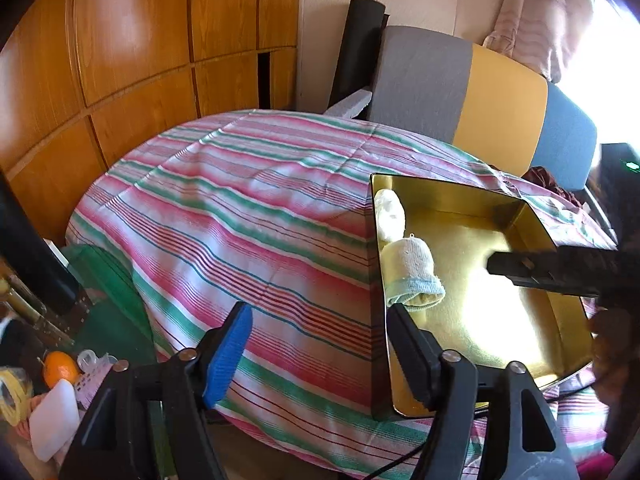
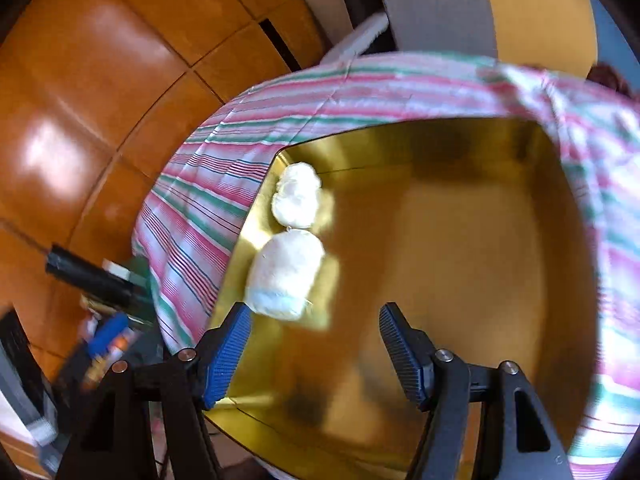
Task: Organize objects
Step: 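Lower the white knit roll into the tray beside the ball, open right gripper, then return both tools to the items and grasp a yellow sponge with the left gripper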
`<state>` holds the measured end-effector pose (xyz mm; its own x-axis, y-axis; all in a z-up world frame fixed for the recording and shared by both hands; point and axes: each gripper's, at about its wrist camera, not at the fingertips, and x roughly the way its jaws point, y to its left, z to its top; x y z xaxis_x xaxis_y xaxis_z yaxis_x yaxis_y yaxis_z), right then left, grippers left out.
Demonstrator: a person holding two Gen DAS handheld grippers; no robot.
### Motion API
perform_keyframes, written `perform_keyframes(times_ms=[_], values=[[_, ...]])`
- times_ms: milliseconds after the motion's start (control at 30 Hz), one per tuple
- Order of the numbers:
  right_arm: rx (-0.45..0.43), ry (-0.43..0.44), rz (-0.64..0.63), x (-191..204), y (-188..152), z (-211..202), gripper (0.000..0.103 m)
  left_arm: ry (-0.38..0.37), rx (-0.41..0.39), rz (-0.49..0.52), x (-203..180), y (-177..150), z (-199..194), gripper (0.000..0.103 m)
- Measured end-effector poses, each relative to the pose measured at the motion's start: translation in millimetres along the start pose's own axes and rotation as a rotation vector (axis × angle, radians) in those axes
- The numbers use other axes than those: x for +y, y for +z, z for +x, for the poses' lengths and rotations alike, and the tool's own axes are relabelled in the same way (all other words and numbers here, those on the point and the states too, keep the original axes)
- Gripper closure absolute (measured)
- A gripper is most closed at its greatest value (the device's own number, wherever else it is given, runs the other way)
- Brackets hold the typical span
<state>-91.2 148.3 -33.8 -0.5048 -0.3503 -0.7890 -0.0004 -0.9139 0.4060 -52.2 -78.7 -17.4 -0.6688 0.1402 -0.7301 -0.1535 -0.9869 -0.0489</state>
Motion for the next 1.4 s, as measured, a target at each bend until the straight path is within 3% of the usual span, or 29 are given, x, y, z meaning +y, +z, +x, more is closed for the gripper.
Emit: perform_keyframes(times_ms=[233,567,1067,1400], values=[[-0.079,-0.120,-0.110,-3.4,-26.4,-38.3,0.033,-0.008,-0.021,0.044,-24.8,4.1,-10.1,0.028],[-0.131,-0.201,-0.112,-35.1,-58.9,-83.1,0.033,-0.051,-0.029,0.133,-67.1,3.0,-18.0,0.027],[-0.174,-0.441,0.128,-156.5,-90.5,-156.2,0.033,-0.160,-0.024,0.288,-146.3,7.3,-13.2,0.027],[-0.247,-0.601,0.369,-244.5,-115.2,-219.0,0.033,-0.270,-0.033,0.431,-233.6,25.8,-11.6,0.027]])
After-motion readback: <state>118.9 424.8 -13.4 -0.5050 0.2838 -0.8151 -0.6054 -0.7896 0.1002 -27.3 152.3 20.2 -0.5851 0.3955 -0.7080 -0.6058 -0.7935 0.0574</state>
